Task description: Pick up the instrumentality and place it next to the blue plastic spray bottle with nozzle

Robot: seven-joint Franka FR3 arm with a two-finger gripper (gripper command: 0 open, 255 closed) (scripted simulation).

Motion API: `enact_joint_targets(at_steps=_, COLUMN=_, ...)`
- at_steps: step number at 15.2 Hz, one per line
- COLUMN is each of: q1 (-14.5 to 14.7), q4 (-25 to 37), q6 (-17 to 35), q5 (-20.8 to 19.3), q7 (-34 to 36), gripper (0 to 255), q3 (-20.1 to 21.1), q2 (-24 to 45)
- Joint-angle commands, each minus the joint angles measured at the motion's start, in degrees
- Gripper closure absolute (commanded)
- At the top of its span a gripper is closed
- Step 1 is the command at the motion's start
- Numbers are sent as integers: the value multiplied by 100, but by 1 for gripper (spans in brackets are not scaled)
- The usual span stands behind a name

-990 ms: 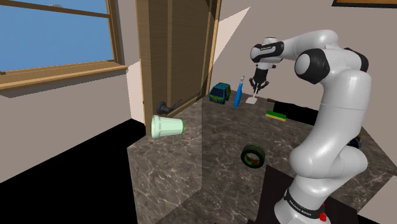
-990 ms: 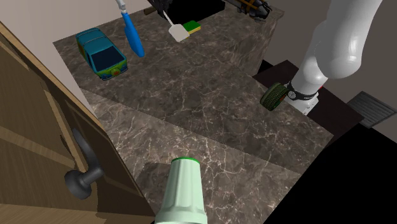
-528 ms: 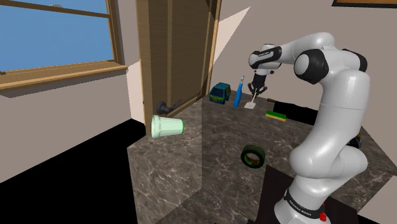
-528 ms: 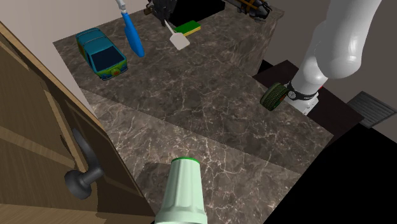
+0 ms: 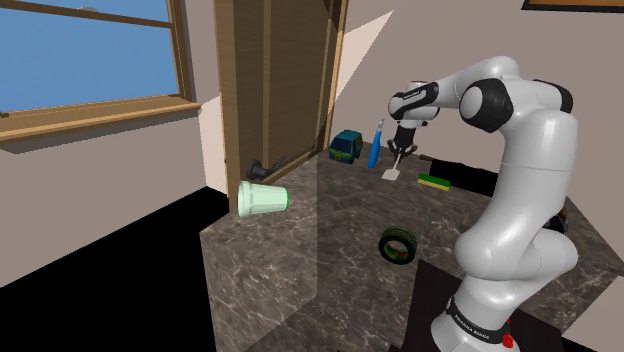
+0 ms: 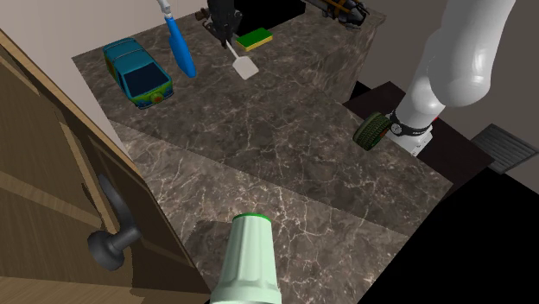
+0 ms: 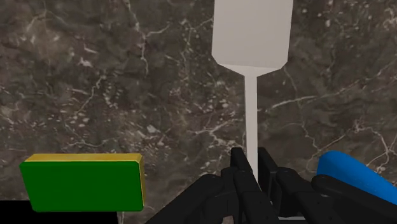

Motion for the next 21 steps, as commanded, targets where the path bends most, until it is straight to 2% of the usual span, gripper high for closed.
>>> enact_joint_targets(at_steps=1, q1=1, q4=-95, q6=137, q5=3, q7=5, gripper=255, q3=3, q2=39)
enact_joint_targets(at_steps=13, q1=-10, q4=-546, q6=943, q5=36, q7=3, gripper=255, q3=16, q2=396)
enact_joint_targets(at_steps=21, q1=-11, q4=-564, q6=984, q5=39, q7=3, gripper=255, q3=16, q2=418)
